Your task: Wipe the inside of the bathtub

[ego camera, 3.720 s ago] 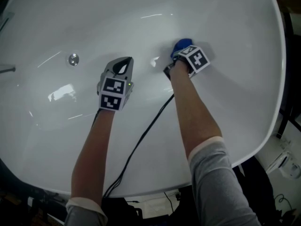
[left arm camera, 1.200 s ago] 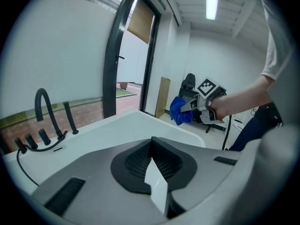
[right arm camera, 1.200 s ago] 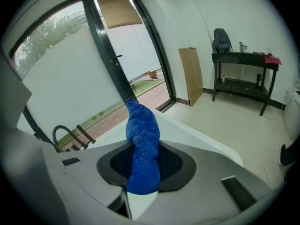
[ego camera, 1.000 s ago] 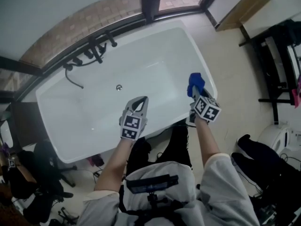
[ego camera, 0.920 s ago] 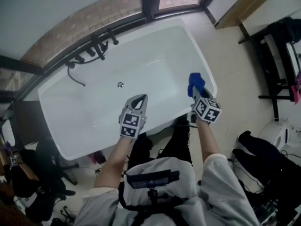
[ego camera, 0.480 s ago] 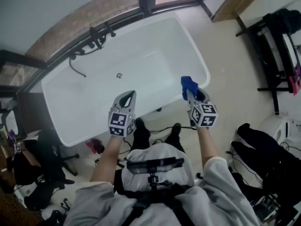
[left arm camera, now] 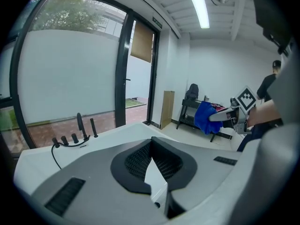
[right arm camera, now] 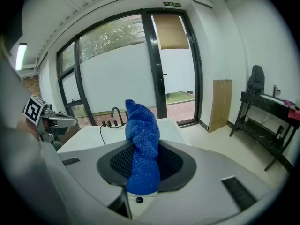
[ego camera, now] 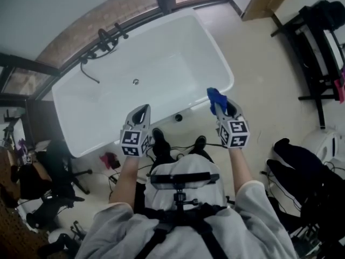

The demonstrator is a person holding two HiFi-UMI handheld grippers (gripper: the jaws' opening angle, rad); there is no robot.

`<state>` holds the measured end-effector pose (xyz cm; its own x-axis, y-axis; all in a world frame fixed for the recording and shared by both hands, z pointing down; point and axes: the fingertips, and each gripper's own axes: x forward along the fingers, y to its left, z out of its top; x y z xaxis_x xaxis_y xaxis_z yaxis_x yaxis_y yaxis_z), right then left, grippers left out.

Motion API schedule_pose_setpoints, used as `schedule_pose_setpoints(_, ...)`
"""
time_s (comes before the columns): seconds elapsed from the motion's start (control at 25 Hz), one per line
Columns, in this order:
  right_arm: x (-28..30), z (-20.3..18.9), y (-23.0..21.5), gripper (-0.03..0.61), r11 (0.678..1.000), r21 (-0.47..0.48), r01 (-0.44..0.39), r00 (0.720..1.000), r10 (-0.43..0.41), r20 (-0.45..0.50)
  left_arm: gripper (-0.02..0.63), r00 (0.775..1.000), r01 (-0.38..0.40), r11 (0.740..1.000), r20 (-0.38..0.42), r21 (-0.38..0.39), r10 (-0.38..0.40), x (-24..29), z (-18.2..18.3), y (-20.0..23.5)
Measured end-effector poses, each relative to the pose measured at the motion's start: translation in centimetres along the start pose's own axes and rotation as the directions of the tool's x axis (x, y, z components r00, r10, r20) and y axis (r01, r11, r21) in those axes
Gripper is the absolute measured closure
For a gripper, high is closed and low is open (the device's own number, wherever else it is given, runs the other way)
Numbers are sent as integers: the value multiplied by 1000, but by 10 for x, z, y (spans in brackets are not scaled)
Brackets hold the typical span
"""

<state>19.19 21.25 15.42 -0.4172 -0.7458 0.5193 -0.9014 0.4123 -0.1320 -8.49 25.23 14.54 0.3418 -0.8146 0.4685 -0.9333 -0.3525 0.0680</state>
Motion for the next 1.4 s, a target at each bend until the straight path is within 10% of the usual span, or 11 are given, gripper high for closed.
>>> schedule_pose_setpoints(1.4, -49, 11, -3, 466, 998, -57, -8, 999, 11, 44, 612, 995, -73, 997, 72, -29, 75, -56, 24, -1)
